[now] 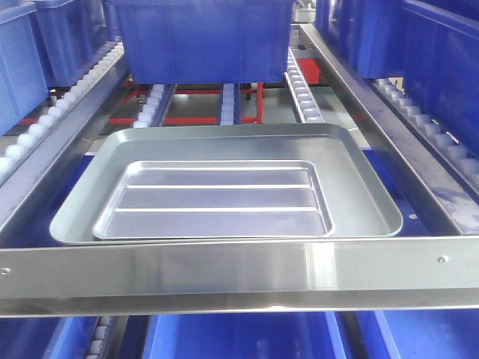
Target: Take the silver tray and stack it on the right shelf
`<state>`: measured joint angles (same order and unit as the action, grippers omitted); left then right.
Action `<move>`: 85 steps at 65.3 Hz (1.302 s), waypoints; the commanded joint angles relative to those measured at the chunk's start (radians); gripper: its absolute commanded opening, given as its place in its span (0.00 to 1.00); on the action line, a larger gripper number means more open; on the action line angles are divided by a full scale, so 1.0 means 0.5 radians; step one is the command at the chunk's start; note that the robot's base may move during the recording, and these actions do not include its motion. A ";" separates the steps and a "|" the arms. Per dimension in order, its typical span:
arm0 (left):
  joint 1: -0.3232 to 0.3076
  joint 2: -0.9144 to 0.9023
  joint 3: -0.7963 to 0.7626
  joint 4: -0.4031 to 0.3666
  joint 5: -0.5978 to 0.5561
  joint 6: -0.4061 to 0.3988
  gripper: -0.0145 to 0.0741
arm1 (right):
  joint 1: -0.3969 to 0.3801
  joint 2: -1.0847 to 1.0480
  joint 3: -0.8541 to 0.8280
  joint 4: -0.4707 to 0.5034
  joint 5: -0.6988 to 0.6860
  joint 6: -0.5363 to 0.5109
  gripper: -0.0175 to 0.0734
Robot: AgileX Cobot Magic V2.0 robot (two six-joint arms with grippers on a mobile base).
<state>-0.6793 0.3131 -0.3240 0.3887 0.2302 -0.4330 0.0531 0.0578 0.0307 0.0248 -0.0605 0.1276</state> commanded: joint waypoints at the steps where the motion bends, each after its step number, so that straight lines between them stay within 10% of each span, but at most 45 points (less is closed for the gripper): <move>1: -0.010 0.010 -0.055 0.019 -0.168 0.003 0.06 | -0.015 0.010 -0.001 -0.002 -0.210 -0.022 0.25; 67: 0.033 -0.042 0.042 -0.027 -0.168 0.023 0.06 | -0.017 -0.173 -0.001 -0.004 -0.179 -0.022 0.25; 79: 0.470 -0.413 0.311 -0.744 -0.314 0.927 0.06 | -0.017 -0.173 -0.001 -0.004 -0.178 -0.022 0.25; 85: 0.707 -0.598 0.476 -0.777 -0.623 0.999 0.06 | -0.017 -0.173 -0.001 -0.004 -0.175 -0.022 0.25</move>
<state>-0.4038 0.0561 -0.1025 0.0468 0.1210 0.0053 0.0525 -0.0107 0.0307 0.0248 -0.0667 0.1251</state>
